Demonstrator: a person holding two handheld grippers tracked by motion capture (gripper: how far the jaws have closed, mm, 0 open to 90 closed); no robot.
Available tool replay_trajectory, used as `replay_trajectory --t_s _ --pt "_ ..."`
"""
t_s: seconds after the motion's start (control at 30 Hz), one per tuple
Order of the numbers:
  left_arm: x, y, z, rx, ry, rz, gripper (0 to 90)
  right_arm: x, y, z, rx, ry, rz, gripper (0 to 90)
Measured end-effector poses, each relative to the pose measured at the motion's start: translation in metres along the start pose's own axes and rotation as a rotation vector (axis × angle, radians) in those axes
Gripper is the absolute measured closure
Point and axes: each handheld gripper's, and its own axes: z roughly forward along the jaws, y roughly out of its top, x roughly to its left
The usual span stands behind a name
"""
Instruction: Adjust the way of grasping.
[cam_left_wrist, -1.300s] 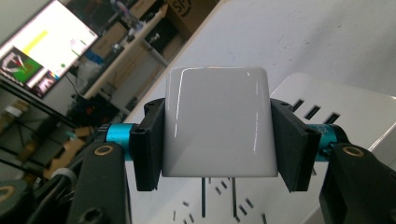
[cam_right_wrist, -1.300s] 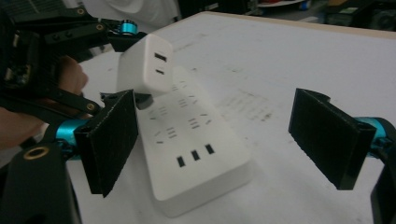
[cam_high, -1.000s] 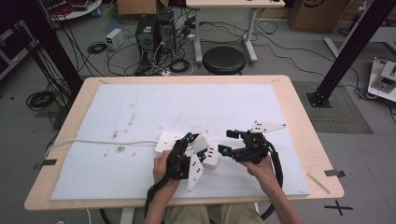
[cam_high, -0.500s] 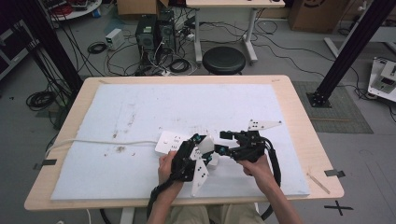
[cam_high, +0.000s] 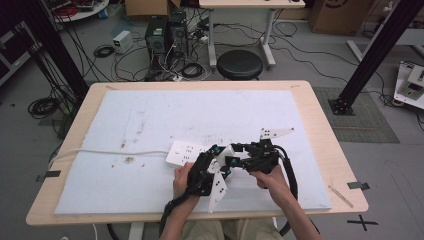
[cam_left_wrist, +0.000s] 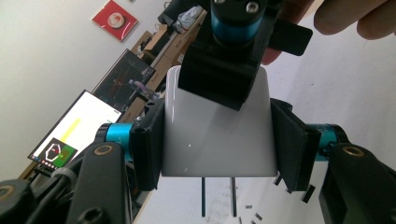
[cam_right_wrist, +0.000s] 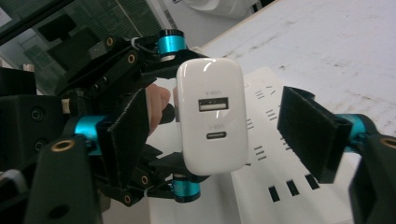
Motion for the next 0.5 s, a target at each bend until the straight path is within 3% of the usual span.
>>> replay_trajectory --t_s 0.5 --pt "-0.0036 0.0027 0.0027 -0.008 -0.008 0.008 42.4 -0.0013 -0.0002 0.0029 0.016 0.018 0.006 36.2"
